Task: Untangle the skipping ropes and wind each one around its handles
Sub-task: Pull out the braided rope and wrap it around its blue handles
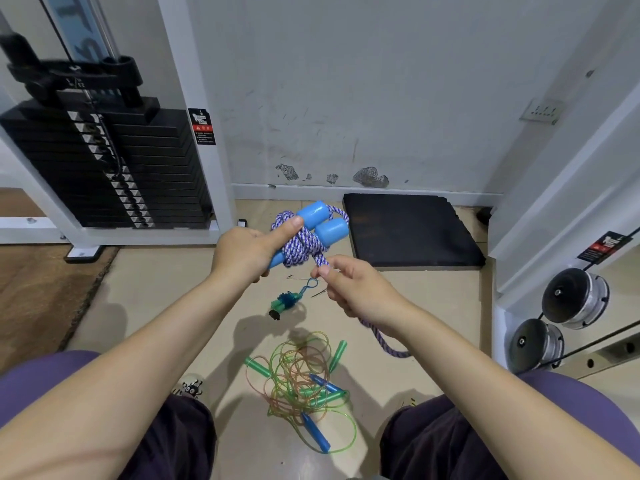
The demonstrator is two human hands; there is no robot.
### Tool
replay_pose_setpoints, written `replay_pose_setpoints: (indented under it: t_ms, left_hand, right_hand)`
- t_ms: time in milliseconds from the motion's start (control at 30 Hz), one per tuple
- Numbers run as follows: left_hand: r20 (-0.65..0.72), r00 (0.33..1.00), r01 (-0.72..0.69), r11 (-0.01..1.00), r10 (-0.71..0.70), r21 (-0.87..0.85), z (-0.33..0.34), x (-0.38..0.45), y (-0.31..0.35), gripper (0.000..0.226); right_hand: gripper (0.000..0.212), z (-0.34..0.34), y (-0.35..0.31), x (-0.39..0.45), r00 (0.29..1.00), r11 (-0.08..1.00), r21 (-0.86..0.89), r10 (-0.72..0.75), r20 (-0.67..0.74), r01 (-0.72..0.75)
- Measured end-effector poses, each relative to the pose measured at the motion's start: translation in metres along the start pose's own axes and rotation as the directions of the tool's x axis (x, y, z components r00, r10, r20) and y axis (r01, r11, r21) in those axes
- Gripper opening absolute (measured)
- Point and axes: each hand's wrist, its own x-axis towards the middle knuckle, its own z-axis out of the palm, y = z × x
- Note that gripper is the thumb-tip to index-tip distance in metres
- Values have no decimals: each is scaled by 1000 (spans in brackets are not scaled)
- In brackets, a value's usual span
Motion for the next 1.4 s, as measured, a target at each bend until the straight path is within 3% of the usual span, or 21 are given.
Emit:
replay_pose_setpoints:
  t_ms: [200, 333, 533, 667, 800, 967, 1100, 1233, 1300, 1400]
  left_hand:
    - [-5, 994, 110, 986, -111, -122, 0, 9, -6, 68]
    - [-23, 991, 133, 988, -136, -79, 2, 12, -11, 69]
    - [-61, 997, 61, 978, -50, 198, 0, 17, -14, 76]
    - [57, 997, -64, 898, 43, 436, 10, 8, -18, 80]
    - [218, 972, -172, 903, 90, 394, 19, -3, -16, 85]
    - [339, 916, -330, 883, 214, 333, 23, -17, -4, 99]
    - [378, 888, -388, 867, 262, 312, 21, -22, -4, 84]
    - [477, 859, -300, 939, 187, 171, 22, -27, -5, 81]
    - [549, 820, -305, 935, 162, 179, 20, -24, -6, 85]
    - [634, 744, -385, 911, 212, 147, 18, -30, -5, 64]
  right_hand:
    - [33, 4, -2, 1, 999, 995, -83, 47, 15, -46]
    - [35, 10, -8, -5, 999, 971, -233, -50, 4, 49]
    - [38, 9, -14, -14, 974, 810, -542, -201, 102, 224]
    - [40, -8, -26, -17, 941, 692, -658, -328, 82, 298]
    - [32, -45, -24, -5, 911, 759, -585, -403, -80, 285]
    - [29, -49, -14, 2, 939, 812, -520, -340, -55, 264]
    - [35, -42, -11, 0, 945, 853, -455, -320, -74, 254]
    - [34, -35, -14, 0, 923, 872, -393, -364, -122, 292]
    - [34, -31, -14, 1, 923, 886, -357, -362, -132, 296]
    - [32, -20, -12, 2, 939, 904, -310, -334, -81, 295]
